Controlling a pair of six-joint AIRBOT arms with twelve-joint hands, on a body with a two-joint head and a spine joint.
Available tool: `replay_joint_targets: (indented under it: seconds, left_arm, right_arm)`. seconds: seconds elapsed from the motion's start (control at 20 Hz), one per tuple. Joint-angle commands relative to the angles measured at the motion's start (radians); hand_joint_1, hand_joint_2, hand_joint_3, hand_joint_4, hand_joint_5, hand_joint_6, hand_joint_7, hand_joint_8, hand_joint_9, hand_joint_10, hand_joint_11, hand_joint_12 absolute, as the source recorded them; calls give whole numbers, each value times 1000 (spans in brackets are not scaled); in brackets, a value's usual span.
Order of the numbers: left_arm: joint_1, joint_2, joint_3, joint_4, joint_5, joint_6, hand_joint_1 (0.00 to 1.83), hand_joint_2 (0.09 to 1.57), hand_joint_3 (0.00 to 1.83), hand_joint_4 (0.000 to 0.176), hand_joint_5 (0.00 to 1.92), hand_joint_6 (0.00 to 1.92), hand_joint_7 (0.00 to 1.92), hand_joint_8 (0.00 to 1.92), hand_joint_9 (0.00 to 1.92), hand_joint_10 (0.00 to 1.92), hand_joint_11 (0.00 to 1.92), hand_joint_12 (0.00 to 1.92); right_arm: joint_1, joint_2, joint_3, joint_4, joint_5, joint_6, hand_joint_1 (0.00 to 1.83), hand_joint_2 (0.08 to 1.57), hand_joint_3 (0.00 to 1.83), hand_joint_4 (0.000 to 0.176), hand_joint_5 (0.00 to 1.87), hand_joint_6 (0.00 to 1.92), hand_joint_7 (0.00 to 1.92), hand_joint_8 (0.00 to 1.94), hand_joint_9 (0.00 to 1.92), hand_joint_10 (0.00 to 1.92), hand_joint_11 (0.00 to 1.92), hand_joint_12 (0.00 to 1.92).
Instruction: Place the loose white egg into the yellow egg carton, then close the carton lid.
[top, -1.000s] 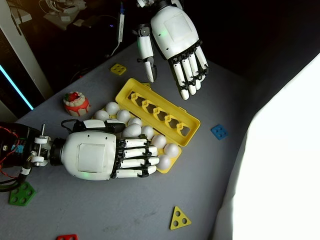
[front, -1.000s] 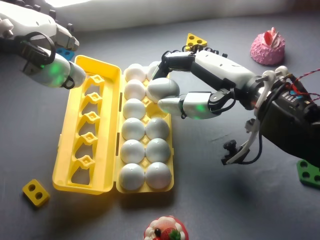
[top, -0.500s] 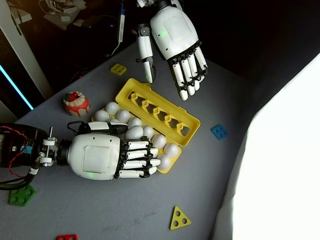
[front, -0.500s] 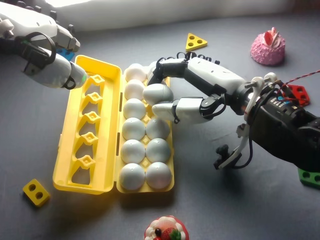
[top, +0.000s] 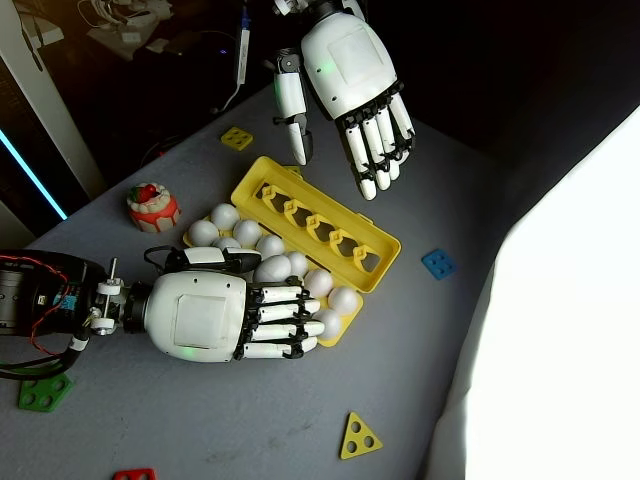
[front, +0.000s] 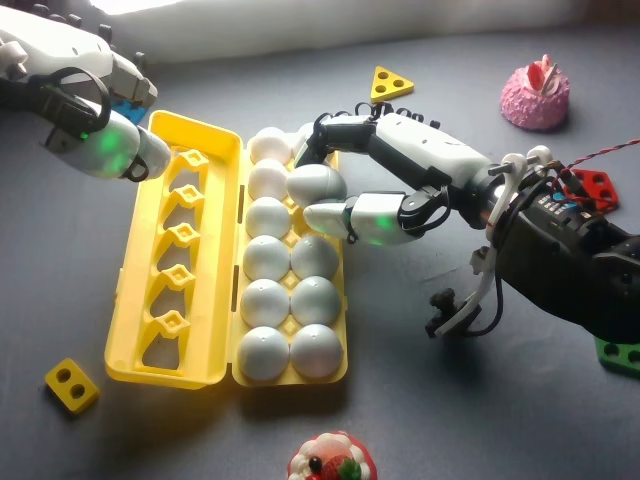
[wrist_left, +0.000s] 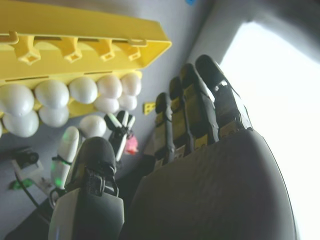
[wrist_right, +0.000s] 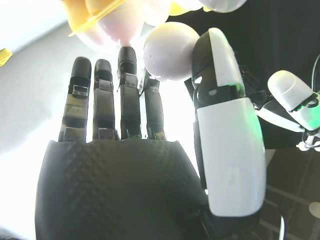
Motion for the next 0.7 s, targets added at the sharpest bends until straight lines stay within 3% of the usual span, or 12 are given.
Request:
replay_joint_targets:
  seconds: [0.0, 0.1, 0.15, 0.2, 0.25, 0.3, 0.4, 0.45, 0.6, 0.65]
  left_arm:
    - [-12, 4, 4, 53, -37, 4, 131, 1349, 0, 16, 262, 9, 291, 7, 325, 10, 0, 968]
    - [-12, 4, 5, 53, -37, 4, 148, 1352, 1, 20, 266, 7, 298, 5, 332, 9, 0, 988]
    - [-12, 4, 5, 53, -37, 4, 155, 1354, 2, 18, 253, 2, 279, 3, 319, 3, 0, 940]
    - [-12, 4, 5, 53, -35, 3, 166, 1343, 0, 21, 265, 6, 297, 8, 332, 7, 0, 962]
    - [-12, 4, 6, 53, -35, 3, 169, 1344, 0, 20, 270, 8, 302, 9, 337, 9, 0, 965]
    - [-12, 4, 7, 53, -35, 3, 152, 1348, 0, 14, 272, 7, 302, 7, 335, 6, 0, 962]
    - [-12, 4, 7, 53, -35, 3, 115, 1355, 3, 18, 247, 3, 284, 2, 320, 2, 0, 940]
    - [-12, 4, 7, 53, -35, 3, 114, 1353, 1, 18, 262, 8, 295, 6, 329, 5, 0, 953]
    - [-12, 4, 7, 52, -35, 3, 114, 1352, 1, 17, 266, 9, 299, 6, 331, 6, 0, 957]
    - [-12, 4, 7, 52, -35, 3, 132, 1351, 0, 18, 269, 7, 294, 2, 324, 2, 0, 957]
  right_arm:
    - [11, -3, 3, -21, 108, 8, 1035, 1210, 0, 0, 805, 1275, 448, 0, 206, 9, 0, 582]
    - [14, -3, 3, -21, 108, 9, 1051, 1199, 0, 0, 820, 1242, 478, 7, 220, 14, 0, 677]
    - [14, -3, 3, -21, 109, 9, 947, 1265, 1, 24, 700, 1410, 415, 1, 195, 4, 0, 569]
    - [15, -3, 4, -21, 110, 9, 851, 1223, 0, 0, 506, 1004, 390, 3, 196, 4, 0, 477]
    - [15, -3, 4, -21, 111, 9, 833, 1192, 0, 0, 485, 752, 380, 1, 178, 5, 0, 371]
    - [15, -3, 4, -21, 111, 9, 766, 1191, 0, 0, 434, 641, 343, 0, 162, 1, 0, 260]
    - [15, -3, 4, -21, 112, 9, 690, 1188, 0, 0, 379, 546, 306, 0, 144, 0, 0, 163]
    - [15, -3, 4, -21, 113, 9, 608, 1163, 0, 0, 271, 465, 276, 0, 146, 2, 0, 267]
    - [14, -3, 4, -21, 114, 9, 586, 1155, 0, 0, 253, 422, 267, 1, 147, 2, 0, 336]
    - [14, -3, 4, -21, 114, 9, 468, 1118, 0, 0, 113, 317, 195, 0, 139, 3, 0, 478]
